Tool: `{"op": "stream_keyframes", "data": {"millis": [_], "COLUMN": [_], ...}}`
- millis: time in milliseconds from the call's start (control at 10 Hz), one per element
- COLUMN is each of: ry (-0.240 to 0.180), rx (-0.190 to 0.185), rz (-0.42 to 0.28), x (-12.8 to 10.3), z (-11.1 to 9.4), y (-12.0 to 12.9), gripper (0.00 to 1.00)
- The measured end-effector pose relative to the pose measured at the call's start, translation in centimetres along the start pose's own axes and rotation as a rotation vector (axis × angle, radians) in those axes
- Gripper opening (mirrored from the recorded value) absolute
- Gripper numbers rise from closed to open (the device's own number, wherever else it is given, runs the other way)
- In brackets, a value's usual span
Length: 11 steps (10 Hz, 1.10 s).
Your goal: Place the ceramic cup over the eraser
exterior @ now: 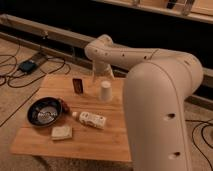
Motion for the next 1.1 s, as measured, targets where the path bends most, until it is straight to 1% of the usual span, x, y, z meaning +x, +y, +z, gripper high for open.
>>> {"op": "stream_keyframes", "data": {"millis": [200, 300, 400, 700, 900, 1100], "ry": [0.023, 0.043, 0.064, 0.146, 0.182, 0.209], "rx": [0.024, 0.034, 0.033, 0.003, -0.024, -0.046], "rz": [0.005, 0.014, 0.021, 0.048, 0.059, 0.063], "x": [-1.2, -1.4, -1.4, -0.4, 0.1, 0.4], "z": [1.4, 2.1, 2.8, 4.7, 5.5, 6.3], "y": [-0.7, -1.3, -1.5, -2.0, -1.9, -1.6], "gripper": [0.69, 0.69, 0.69, 0.69, 0.69, 0.69]}}
